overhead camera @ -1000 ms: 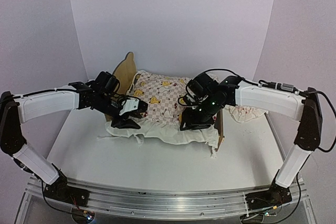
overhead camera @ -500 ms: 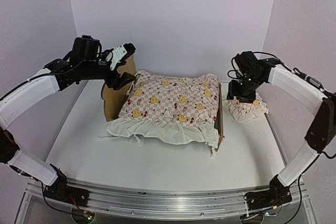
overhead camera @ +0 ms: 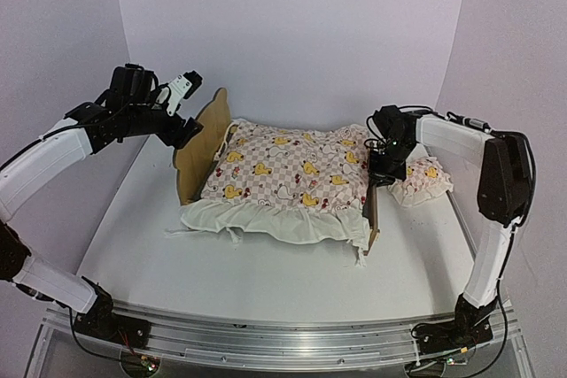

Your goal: Set up the pet bed

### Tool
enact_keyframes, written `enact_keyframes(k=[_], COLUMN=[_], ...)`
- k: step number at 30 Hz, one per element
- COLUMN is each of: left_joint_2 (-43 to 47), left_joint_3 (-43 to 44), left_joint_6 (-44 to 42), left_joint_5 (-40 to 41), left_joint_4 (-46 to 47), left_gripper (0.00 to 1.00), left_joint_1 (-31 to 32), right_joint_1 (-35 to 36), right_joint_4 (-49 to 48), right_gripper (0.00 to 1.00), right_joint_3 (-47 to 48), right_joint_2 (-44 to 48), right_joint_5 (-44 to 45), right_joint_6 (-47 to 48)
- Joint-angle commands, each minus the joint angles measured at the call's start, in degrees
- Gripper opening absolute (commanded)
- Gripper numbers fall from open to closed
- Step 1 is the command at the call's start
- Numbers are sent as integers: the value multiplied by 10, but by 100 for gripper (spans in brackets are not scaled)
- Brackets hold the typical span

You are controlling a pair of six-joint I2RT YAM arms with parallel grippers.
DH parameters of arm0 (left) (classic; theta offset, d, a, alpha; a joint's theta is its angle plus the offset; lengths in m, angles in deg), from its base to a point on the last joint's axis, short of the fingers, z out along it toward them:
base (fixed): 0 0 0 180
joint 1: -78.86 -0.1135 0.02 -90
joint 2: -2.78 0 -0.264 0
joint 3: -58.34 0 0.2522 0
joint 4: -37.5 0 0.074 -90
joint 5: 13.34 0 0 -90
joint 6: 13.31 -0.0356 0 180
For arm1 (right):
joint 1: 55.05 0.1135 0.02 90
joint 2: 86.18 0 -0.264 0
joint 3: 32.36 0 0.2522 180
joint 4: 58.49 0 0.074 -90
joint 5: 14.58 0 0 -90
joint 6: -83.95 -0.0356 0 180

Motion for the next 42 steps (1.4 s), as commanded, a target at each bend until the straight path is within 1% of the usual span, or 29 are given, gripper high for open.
enact_keyframes(k=[1,4,6,7,10,12,14,15,16,18,19,22,24,26,28,30,31,33,35,36,38,39,41,42], left_joint_2=[22,16,12,10,7,4,3,4,7,16,23,55,78,95,118,142,153,179,200,207,205,197,160,131], left_joint_3=[-4,-2,0,1,3,7,10,12,14,17,15,-11,-42,-77,-127,-176,-201,-265,-332,-370,-420,-433,-439,-430], left_joint_6=[-22,-39,-53,-61,-82,-88,-86,-83,-80,-83,-91,-147,-208,-254,-324,-373,-394,-413,-403,-391,-375,-369,-338,-302], left_joint_5=[12,15,18,19,20,18,8,-11,-47,-134,-191,-352,-423,-440,-434,-396,-373,-300,-218,-173,-115,-95,-92,-101], left_joint_4=[32,46,52,54,54,45,32,20,3,-43,-70,-170,-237,-302,-365,-405,-419,-407,-355,-310,-216,-172,-102,-79], left_gripper=[84,84,84,84,85,85,85,85,84,81,78,69,65,63,60,56,55,55,55,55,56,56,56,55], left_joint_1=[-4,-5,-5,-5,-4,-5,-5,-5,-5,-5,-5,-4,-1,6,9,9,9,9,9,8,6,3,-7,-12], right_joint_1=[40,118,189,213,344,406,440,447,448,442,432,358,287,232,176,128,111,77,52,40,23,15,6,5], right_joint_4=[17,12,12,12,19,49,122,170,219,286,311,331,311,288,266,254,250,246,242,241,229,215,186,178], right_gripper=[7,7,8,8,14,23,37,43,48,56,60,62,63,63,63,63,63,61,60,59,59,58,57,57], right_joint_3=[-69,-137,-182,-201,-238,-227,-171,-142,-118,-78,-59,-9,21,54,105,166,194,259,321,348,380,384,377,372], right_joint_2=[59,125,173,194,237,239,222,216,213,221,229,245,237,209,151,85,54,-21,-91,-125,-170,-190,-214,-225], right_joint_5=[39,96,134,146,171,155,129,115,103,110,117,100,90,78,76,77,75,67,55,49,33,23,5,-5], right_joint_6=[-47,-91,-139,-169,-268,-306,-311,-302,-289,-257,-233,-162,-94,-35,26,68,81,99,109,111,113,114,126,136])
